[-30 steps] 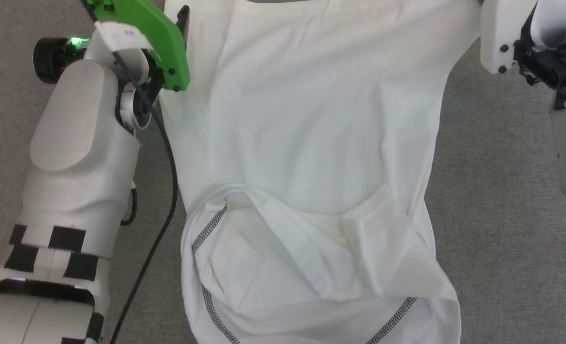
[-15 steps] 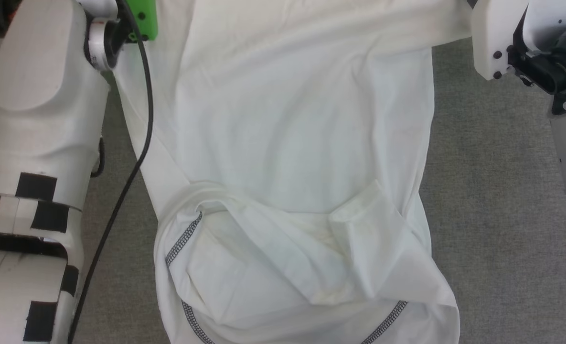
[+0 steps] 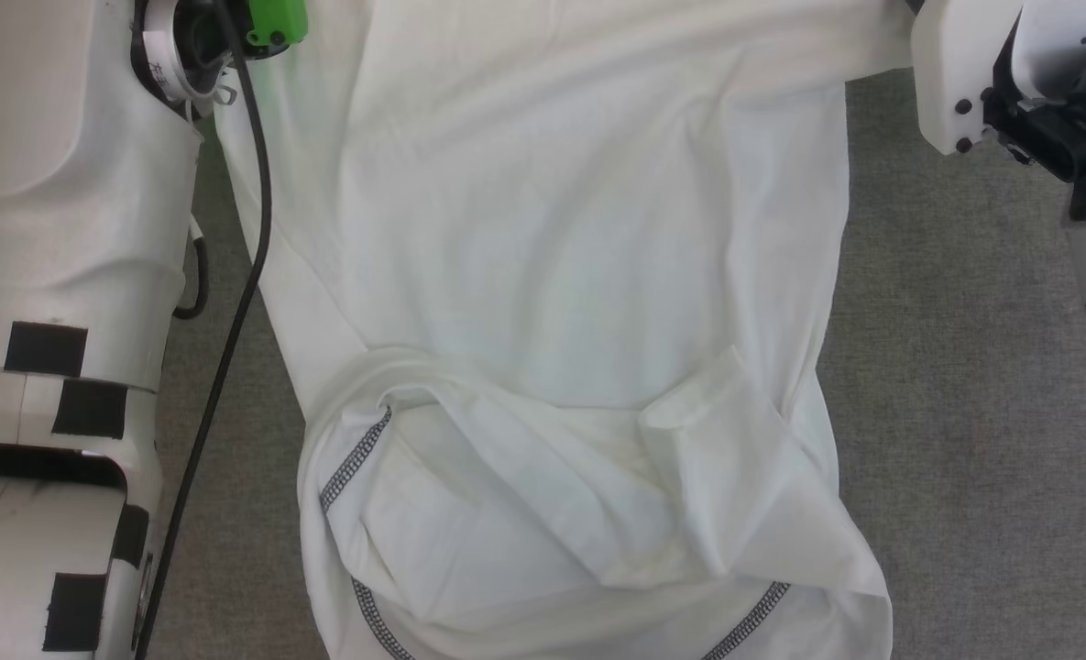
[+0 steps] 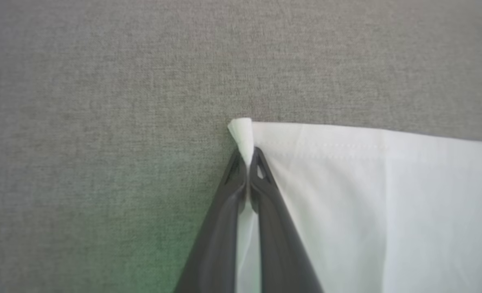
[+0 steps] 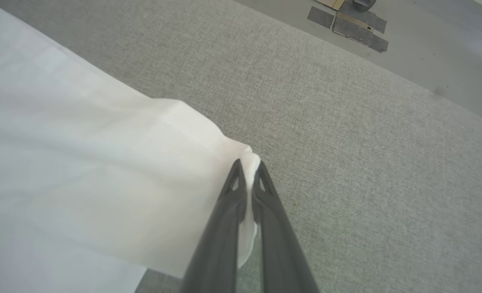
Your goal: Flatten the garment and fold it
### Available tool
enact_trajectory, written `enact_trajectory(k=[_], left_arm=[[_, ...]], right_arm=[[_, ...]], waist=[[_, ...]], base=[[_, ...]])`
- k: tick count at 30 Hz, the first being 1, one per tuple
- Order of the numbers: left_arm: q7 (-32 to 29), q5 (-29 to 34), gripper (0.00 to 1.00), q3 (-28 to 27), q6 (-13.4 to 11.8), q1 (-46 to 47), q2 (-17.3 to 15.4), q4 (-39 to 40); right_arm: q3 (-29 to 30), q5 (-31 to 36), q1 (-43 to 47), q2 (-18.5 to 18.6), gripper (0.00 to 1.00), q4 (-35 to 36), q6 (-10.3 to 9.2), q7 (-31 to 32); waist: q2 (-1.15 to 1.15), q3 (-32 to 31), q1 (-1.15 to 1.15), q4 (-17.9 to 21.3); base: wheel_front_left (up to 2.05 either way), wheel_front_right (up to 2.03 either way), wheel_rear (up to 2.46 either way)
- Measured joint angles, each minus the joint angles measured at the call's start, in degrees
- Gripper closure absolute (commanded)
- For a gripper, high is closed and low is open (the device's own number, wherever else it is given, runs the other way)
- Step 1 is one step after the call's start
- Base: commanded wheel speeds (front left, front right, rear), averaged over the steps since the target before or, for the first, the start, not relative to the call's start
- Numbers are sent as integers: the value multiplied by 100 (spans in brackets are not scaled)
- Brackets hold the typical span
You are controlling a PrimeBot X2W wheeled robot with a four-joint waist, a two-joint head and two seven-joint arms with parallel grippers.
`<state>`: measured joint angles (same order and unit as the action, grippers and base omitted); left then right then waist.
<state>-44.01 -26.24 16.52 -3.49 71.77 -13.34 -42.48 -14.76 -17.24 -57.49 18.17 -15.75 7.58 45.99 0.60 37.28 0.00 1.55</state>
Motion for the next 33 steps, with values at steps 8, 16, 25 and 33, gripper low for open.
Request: enact_trajectory(k=[8, 16, 25, 33], left_arm=[[635, -245, 100, -221, 182, -272, 66, 286], [1065, -754, 100, -609, 452, -453, 26, 723], [1182, -1152, 100, -772, 692, -1259, -5, 1293], [1070, -1455, 100, -818, 794, -2548, -124, 2203]], right_arm=[[156, -4, 0, 34, 100, -131, 0, -187], [358, -8, 30, 70, 100, -265, 0, -514], [474, -159, 563, 121, 100, -397, 0, -816], [448, -510, 1534, 165, 100, -114, 0, -826]], waist=[[0, -182, 0, -56], [0, -643, 0, -146], [0, -1383, -1, -302], [0, -2140, -1, -427]], base=[[0, 0, 0], [0, 0, 0], [0, 0, 0], [0, 0, 0]])
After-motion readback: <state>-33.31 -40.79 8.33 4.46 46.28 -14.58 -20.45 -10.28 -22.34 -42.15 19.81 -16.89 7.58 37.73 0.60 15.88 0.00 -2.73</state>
